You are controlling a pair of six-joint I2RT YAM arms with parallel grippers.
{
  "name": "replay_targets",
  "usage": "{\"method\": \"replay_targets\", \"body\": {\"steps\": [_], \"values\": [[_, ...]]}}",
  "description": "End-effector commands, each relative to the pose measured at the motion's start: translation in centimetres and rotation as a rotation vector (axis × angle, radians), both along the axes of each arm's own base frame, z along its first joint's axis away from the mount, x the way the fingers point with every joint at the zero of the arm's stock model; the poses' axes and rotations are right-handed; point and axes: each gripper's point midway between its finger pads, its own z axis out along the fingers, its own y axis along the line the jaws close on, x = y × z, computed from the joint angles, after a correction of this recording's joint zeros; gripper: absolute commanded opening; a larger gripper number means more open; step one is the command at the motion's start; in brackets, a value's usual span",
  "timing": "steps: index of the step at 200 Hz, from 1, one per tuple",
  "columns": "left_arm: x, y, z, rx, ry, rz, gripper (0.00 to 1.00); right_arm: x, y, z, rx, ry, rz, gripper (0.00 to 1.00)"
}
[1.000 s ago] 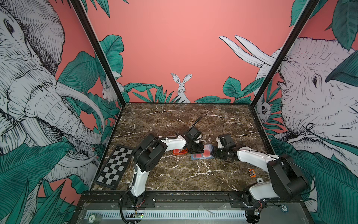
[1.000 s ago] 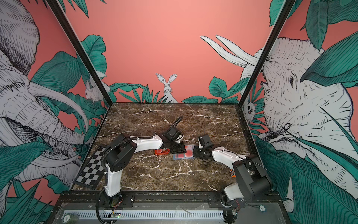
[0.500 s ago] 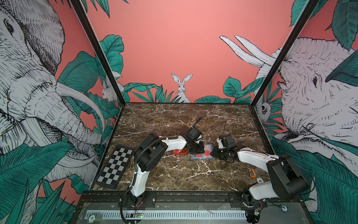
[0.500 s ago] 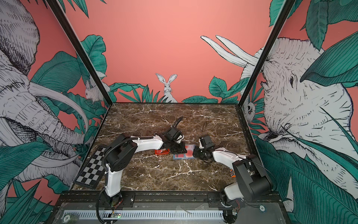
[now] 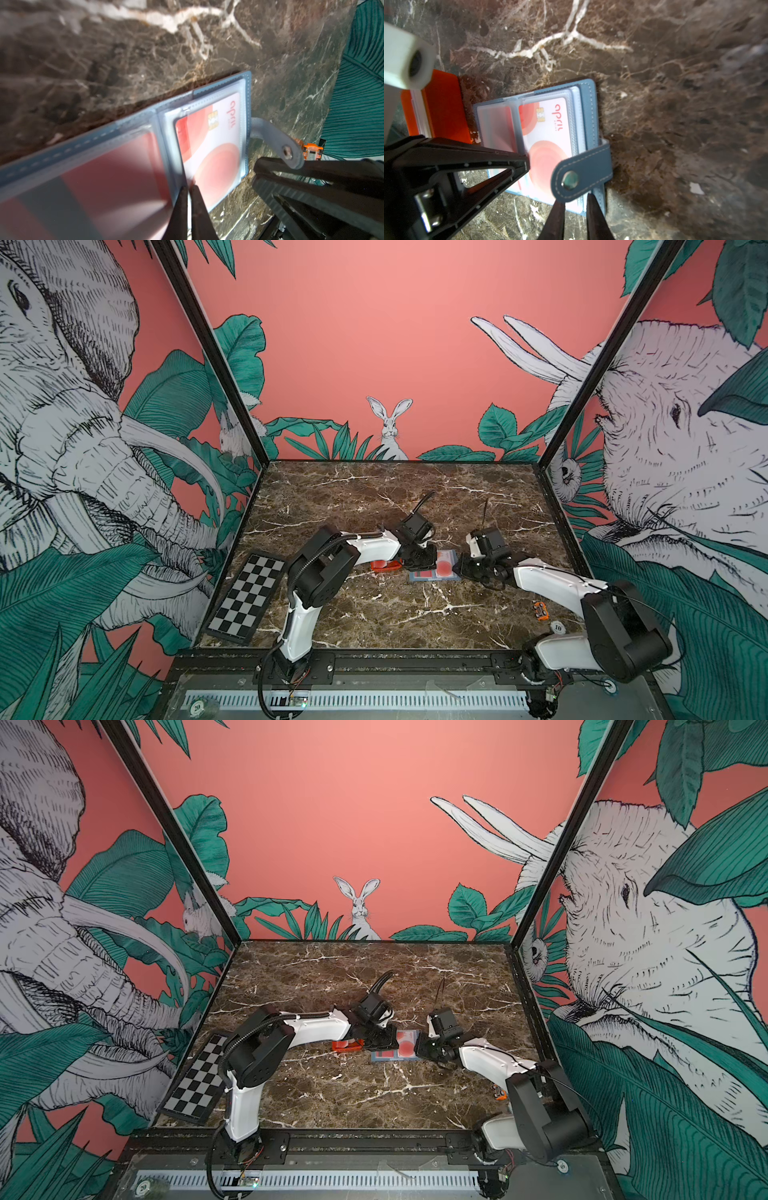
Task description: Put the credit cards into the card holder
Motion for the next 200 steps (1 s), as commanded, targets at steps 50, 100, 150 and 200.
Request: {"method": "replay_targets", "body": {"steps": [50, 100, 150, 200], "values": [[-0.5, 0.5, -0.9, 0.06, 0.005, -0.014, 0.07, 1.2, 1.6, 0.4, 0.06, -0.019, 0.04, 0.21], [-0.5, 0.3, -0.8, 0.055, 0.005, -0.018, 0.07, 1.2, 2.0, 0.5, 0.083, -0.024, 0.051, 0.21], [0.0, -0.3, 0.8, 0.005, -0.041, -0.016, 0.07, 1.4, 2.4, 1.3, 0.106, -0.052, 0.071, 0.21], [1.2, 0.2, 4.6, -0.011, -0.158, -0.014, 0.14, 1.4, 2.5, 1.3, 0.109, -0.048, 0.07, 0.21]]}}
